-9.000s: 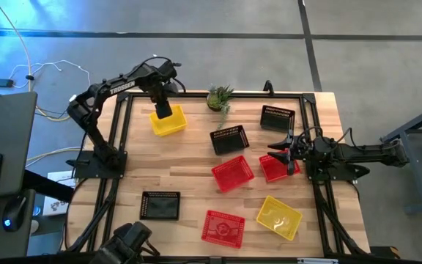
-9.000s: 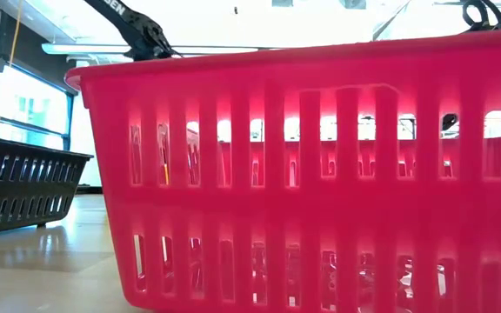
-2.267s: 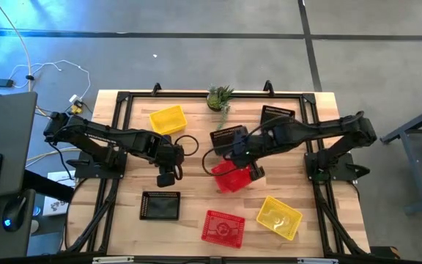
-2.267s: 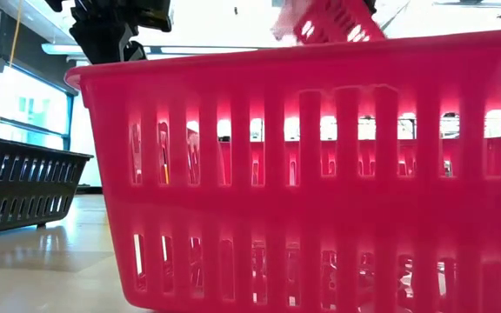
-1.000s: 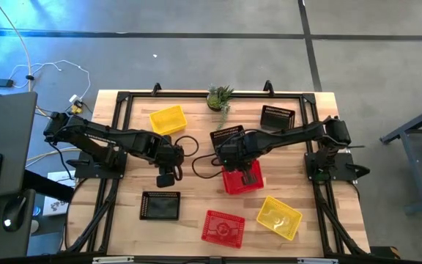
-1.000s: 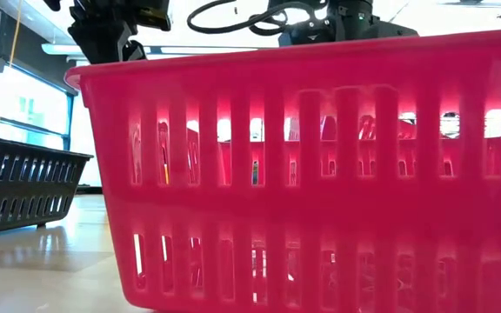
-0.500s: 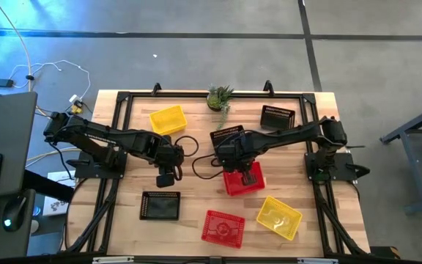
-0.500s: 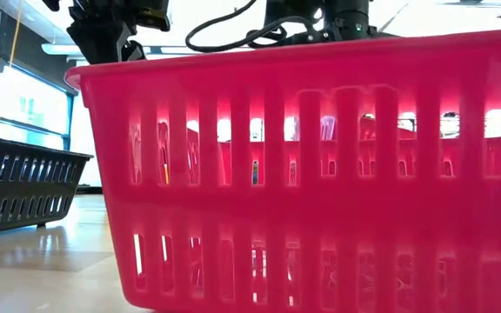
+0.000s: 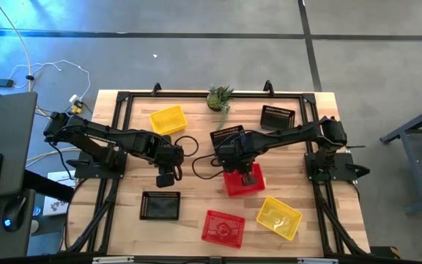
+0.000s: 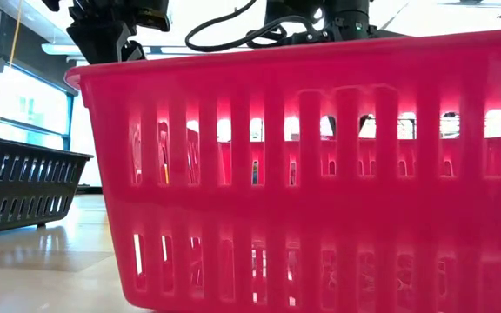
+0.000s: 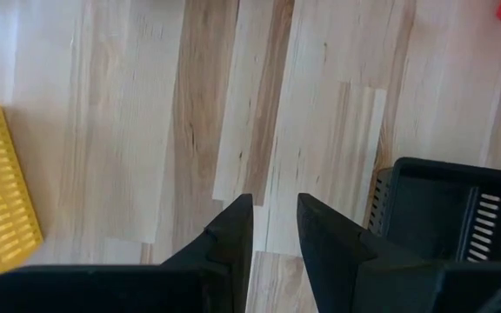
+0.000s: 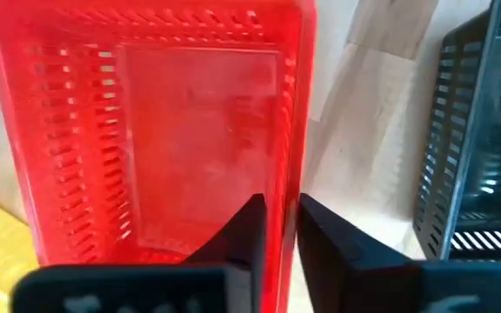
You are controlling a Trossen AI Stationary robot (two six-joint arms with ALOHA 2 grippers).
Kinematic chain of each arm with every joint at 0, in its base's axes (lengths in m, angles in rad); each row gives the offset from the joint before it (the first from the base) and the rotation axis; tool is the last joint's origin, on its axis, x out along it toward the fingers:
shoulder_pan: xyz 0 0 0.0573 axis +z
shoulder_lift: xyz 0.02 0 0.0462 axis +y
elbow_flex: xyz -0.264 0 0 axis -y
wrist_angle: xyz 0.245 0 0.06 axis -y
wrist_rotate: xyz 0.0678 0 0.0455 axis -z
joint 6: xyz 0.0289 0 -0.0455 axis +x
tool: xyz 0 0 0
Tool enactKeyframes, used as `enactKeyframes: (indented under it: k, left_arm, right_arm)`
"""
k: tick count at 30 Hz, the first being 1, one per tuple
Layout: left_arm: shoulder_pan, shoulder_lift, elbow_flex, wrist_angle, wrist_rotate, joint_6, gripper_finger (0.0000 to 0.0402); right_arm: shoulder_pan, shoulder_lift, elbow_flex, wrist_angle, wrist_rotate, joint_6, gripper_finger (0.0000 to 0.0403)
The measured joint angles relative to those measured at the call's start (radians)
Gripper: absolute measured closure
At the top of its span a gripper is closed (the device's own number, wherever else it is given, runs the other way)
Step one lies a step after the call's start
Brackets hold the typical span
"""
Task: Stack baskets by color
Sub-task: Stack the top right red bin on top of the top left red bin on the table, then stack the middle black bin on top of the top black bin on the table
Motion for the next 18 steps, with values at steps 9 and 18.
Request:
enactKeyframes:
  k: [9, 18]
  left_arm:
    - [0.000, 0.000, 0.000, 0.000, 0.000, 0.000, 0.0323]
    - [0.000, 0.000, 0.000, 0.000, 0.000, 0.028, 0.0323]
  right_arm:
    - [0.000, -0.004, 0.001, -0.002, 0.121, -0.006, 0.0296]
    - [-0.024, -0.004, 0.049, 0.016, 0.201, -0.080, 0.0293]
